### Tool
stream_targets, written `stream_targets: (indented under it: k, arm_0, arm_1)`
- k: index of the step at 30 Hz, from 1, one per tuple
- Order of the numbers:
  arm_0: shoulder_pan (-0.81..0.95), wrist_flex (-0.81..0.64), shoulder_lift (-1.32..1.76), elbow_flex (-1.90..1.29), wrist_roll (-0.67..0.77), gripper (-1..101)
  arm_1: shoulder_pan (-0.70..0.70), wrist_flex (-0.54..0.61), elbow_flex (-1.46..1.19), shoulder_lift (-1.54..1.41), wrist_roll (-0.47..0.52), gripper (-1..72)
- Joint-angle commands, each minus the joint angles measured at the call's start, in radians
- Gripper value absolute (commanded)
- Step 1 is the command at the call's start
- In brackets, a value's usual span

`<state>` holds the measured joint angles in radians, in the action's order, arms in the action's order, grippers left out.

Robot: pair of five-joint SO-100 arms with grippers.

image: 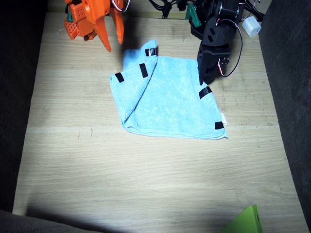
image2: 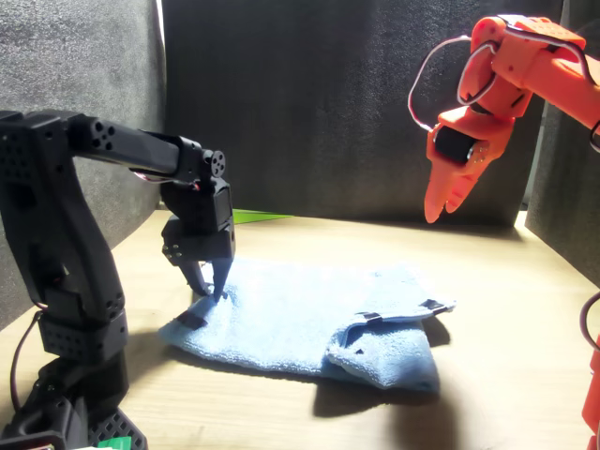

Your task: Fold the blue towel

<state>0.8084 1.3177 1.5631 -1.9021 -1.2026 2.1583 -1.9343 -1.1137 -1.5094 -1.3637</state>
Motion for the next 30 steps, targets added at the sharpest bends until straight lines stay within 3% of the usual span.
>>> stream_targets:
  k: [1, 12, 30]
  arm_0:
    - [0.002, 0.041, 0.054, 0.094, -0.037, 0]
    - [-0.106, 0.141, 0.032, 0.324, -0.117, 0]
    - [-0.337, 0.287, -0.264, 0.653, -0.201, 0]
  arm_1:
    - [0.025, 0.041, -0.064, -0.015, -0.021, 21.6]
    - [-0.063, 0.225, -0.272, -0.071, -0.149, 18.7]
    - [-0.106, 0.193, -0.282, -0.072, -0.143, 19.7]
